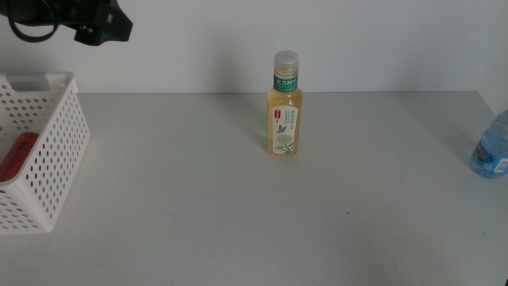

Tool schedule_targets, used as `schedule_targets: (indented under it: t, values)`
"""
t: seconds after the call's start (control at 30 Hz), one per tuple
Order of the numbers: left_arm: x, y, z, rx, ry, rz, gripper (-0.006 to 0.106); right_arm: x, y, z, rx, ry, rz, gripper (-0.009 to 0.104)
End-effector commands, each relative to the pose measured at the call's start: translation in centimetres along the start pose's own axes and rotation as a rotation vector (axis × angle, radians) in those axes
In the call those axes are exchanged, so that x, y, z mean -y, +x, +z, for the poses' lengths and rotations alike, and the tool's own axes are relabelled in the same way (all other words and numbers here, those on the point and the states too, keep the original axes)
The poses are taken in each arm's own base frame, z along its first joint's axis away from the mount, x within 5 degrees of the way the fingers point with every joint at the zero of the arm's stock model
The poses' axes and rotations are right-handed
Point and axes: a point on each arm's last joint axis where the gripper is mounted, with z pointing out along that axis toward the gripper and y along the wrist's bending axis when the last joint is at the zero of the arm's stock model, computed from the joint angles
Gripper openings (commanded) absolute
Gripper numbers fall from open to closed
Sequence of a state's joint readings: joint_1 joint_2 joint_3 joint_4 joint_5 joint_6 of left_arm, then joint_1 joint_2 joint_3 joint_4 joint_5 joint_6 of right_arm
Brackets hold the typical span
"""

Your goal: Use arms to grab the bottles and put them into the dustbin to the left of the table.

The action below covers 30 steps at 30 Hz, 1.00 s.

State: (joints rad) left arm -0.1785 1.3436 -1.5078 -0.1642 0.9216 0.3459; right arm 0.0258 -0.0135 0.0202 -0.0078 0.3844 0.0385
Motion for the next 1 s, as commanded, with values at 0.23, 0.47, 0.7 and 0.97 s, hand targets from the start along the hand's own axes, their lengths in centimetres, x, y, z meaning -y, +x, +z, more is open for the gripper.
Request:
schedule_targets:
  t: [0.23,0.47,0.7,0.97]
  values:
    - [3.9,-2.4,-1.3,0.179,0.109,0.038,0.093,0.0,-0.7,-0.2,0.085,0.007,-0.019,0.069]
    - [5.1,-2.7,-0.4,0.282,0.114,0.042,0.093,0.0,-0.7,-0.2,0.085,0.007,-0.019,0.069]
    - [5.1,-2.7,0.3,0.27,0.113,0.042,0.093,0.0,-0.7,-0.2,0.085,0.007,-0.019,0.069]
    - [6.4,0.0,3.6,0.25,0.115,-0.007,0.093,0.0,-0.7,-0.2,0.085,0.007,-0.019,0.069]
